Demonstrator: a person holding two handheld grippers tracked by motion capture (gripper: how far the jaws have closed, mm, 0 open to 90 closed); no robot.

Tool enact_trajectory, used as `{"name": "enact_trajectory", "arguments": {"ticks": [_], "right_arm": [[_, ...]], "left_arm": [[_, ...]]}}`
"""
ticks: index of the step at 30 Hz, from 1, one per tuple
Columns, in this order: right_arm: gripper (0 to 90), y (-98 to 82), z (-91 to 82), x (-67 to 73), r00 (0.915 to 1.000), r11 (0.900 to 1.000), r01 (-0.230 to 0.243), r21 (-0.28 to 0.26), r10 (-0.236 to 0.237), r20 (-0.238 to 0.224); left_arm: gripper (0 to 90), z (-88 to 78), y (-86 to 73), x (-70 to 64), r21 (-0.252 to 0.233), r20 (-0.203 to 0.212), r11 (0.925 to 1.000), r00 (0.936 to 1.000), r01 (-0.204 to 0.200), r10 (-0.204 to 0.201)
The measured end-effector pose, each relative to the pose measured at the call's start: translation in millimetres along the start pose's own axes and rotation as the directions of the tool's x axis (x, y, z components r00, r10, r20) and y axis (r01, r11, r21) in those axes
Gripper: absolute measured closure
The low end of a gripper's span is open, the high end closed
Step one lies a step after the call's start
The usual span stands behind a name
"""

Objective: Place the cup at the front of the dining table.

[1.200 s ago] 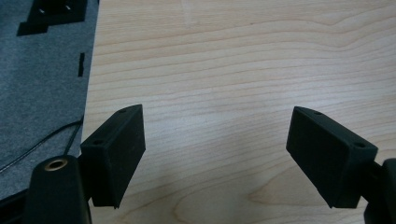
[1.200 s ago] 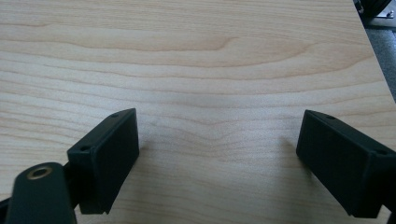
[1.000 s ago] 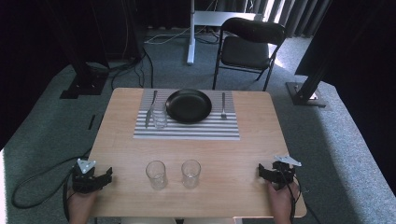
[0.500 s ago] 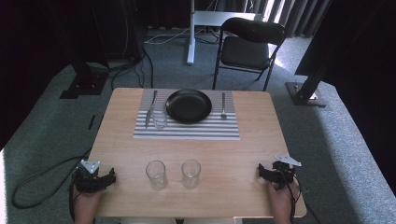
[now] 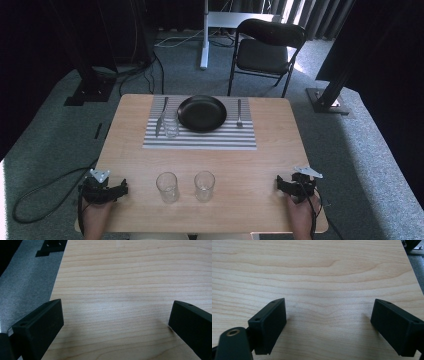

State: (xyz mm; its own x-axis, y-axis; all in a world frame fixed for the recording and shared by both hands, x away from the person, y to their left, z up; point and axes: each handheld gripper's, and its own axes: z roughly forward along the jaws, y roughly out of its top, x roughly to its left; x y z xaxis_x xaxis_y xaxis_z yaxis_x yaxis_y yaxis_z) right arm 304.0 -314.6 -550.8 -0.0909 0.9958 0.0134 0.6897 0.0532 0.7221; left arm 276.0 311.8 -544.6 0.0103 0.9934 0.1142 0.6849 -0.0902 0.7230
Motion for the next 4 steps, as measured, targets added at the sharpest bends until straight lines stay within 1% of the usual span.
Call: {"name": "enact_trajectory", "arguments": {"ticks": [1,2,3,4], "right_arm": [[12.5,0.0,0.0,0.0,1.0,1.0,0.0,0.0,0.0,0.0],[12.5,0.0,0.0,0.0,1.0,1.0,0.0,0.0,0.0,0.0],[12.5,0.0,0.0,0.0,1.0,1.0,0.0,0.0,0.0,0.0],[12.5,0.0,0.0,0.0,1.0,1.0,0.0,0.0,0.0,0.0]], "left_arm": [[0.2,0.0,0.1,0.2,-0.011,0.017,0.9999,0.9998,0.011,-0.011],[0.2,0.3,0.3,0.4,-0.005,0.026,0.9999,0.9995,0.016,-0.016],[0.3,0.5,0.4,0.5,-0.002,0.027,0.9999,0.9995,0.017,-0.016],[0.3,0.2,0.3,0.7,-0.011,0.033,0.9998,0.9993,0.019,-0.018]]}}
